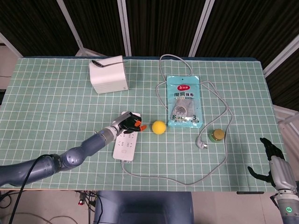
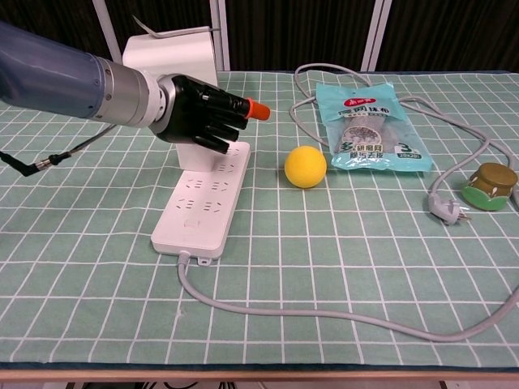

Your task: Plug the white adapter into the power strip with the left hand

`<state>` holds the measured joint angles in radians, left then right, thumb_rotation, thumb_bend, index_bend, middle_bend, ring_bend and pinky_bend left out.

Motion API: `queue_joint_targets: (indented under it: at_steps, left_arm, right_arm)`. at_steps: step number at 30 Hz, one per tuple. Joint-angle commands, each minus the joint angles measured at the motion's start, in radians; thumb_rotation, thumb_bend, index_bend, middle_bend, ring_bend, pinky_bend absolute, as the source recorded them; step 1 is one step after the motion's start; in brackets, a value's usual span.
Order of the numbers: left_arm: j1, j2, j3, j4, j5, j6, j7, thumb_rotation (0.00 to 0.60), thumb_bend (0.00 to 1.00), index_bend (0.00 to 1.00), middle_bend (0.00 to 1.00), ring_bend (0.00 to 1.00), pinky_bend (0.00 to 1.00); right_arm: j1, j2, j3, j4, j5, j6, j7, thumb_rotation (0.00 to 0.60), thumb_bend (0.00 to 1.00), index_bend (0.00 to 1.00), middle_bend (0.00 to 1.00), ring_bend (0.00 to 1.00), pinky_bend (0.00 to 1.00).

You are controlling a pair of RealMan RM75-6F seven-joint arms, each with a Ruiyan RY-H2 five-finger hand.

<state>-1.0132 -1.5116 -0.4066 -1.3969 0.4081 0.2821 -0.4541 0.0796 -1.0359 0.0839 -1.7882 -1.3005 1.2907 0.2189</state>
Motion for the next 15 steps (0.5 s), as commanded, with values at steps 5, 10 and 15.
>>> queue_joint_targets:
  at_steps: [5, 10, 15]
  left_arm:
    - [-0.005, 0.002, 0.016, 0.007, 0.014, 0.006, -0.016, 0.600, 0.32, 0.84, 1.00, 0.94, 1.00]
    - [-0.008, 0.001, 0.015, 0.004, 0.025, 0.013, -0.026, 0.600, 0.32, 0.82, 0.99, 0.92, 1.00]
    - [0.004, 0.031, -0.023, -0.046, 0.068, 0.061, -0.027, 0.600, 0.32, 0.75, 0.95, 0.88, 0.96]
  right_arm:
    - [-0.001, -0.001, 0.001, -0.001, -0.004, 0.005, 0.003, 0.600, 0.34, 0.00, 0.00, 0.00, 0.00]
    - [-0.002, -0.002, 0.001, 0.001, -0.006, 0.006, 0.003, 0.600, 0.34, 0.00, 0.00, 0.00, 0.00]
    - [-0.003, -0.011, 0.001, 0.018, -0.031, 0.030, -0.013, 0.600, 0.34, 0.00, 0.00, 0.00, 0.00]
